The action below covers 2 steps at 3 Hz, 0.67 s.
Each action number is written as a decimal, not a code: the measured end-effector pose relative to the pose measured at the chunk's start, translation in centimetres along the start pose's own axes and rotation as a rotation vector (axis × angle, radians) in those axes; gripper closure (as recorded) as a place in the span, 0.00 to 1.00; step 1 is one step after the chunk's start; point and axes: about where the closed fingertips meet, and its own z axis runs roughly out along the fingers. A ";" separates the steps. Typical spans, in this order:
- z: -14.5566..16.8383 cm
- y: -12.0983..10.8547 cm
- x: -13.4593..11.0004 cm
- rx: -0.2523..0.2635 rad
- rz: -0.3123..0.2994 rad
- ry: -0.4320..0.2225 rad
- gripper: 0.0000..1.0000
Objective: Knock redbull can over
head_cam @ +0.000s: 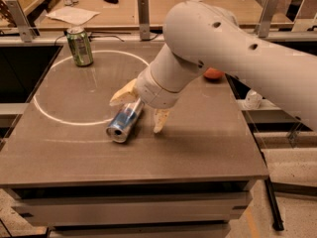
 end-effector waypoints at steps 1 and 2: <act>-0.7 -0.4 0.0 0.000 0.000 0.000 0.00; -0.7 -0.4 0.0 0.000 0.000 0.000 0.00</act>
Offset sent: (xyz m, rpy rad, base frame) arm 0.0171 -0.0130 0.0887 0.4457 0.0240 -0.1736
